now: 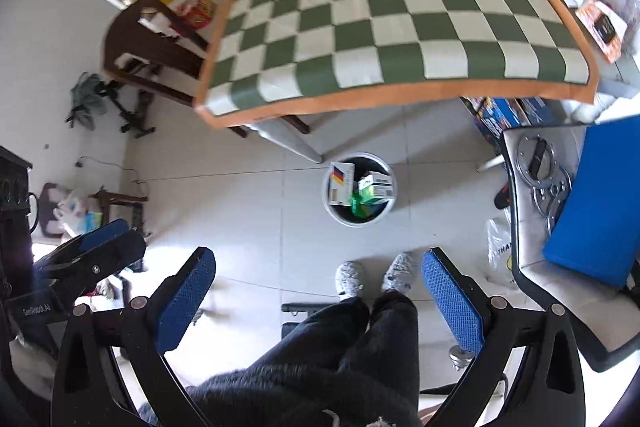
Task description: Collect trash
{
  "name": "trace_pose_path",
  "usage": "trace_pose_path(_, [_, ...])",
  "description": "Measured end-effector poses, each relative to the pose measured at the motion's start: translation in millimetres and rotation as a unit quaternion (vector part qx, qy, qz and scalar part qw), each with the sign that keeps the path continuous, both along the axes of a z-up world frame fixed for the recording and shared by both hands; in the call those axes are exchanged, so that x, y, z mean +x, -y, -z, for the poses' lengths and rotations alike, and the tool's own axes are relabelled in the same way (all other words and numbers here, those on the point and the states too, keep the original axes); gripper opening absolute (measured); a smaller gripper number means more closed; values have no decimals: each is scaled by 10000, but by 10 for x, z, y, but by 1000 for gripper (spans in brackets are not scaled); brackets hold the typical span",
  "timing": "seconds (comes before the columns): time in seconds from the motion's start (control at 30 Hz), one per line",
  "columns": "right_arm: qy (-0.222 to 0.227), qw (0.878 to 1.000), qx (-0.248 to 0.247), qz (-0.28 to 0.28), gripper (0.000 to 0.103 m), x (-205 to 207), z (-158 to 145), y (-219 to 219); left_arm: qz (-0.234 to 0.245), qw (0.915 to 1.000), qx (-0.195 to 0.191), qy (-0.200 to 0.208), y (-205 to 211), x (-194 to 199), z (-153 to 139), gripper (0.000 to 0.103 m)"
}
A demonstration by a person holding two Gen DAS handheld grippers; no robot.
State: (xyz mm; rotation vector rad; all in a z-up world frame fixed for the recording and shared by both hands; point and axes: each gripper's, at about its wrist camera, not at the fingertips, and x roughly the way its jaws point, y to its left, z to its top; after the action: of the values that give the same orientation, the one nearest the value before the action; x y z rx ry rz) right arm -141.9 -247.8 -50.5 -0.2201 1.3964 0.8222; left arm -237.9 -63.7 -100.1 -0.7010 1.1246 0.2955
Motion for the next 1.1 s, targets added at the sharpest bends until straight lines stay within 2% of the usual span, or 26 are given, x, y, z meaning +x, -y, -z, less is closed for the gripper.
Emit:
trace_pose_path(0.17, [-21,9997,207,-86,103,-148,-367,83,-38,9997,-75,220,94,-139,-285,103])
trace_pose_path(0.4, [-67,9991,323,-249,103,-297,-647,141,-127,9993,-194,308,148,-302,-435,103])
trace_pose_path(1.1, [-223,9985,249,-434,103,-405,-735,219,-109,9995,-168,257,281,-456,-544,103])
